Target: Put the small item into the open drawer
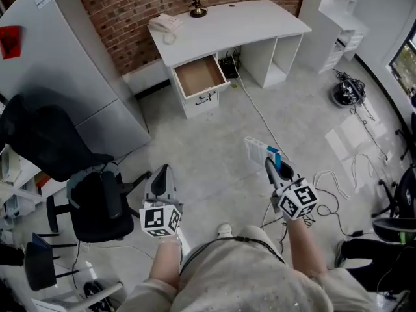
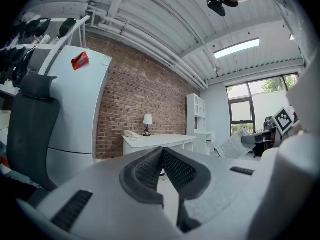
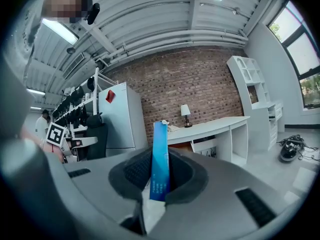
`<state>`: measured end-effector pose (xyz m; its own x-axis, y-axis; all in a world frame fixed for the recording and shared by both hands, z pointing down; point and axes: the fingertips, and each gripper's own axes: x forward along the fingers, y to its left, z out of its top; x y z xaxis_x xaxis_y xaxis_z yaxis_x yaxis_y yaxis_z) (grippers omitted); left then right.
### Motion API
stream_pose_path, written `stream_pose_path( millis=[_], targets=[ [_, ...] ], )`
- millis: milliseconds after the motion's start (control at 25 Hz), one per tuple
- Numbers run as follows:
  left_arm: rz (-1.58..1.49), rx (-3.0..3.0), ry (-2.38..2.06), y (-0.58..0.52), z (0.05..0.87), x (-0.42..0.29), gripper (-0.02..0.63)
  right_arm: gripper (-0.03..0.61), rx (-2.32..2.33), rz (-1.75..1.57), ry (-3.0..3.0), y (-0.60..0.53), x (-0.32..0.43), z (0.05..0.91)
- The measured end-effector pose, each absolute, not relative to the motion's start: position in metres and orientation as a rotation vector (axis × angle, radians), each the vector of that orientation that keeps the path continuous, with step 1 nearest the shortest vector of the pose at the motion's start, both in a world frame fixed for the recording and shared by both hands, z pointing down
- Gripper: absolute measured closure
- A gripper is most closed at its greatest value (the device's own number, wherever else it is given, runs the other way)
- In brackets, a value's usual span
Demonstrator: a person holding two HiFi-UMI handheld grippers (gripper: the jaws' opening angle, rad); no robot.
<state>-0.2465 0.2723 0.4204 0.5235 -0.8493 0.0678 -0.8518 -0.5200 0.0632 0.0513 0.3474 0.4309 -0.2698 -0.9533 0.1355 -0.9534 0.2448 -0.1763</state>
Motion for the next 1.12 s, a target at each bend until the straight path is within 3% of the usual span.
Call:
stream_pose_path(
  millis=[480,1120],
  targets=[
    [0.040,2.640,-1.509,0.249,0.423,-0.243,0.609,0.517,1.934,0.389,-2.476,0.319,0.071,0.432],
    [0.071,2.551,-1.628,0.142,0.426,-0.212,0.609,0.515,1.772,0.437,-2.579,0.174,0.100,0.446]
  ],
)
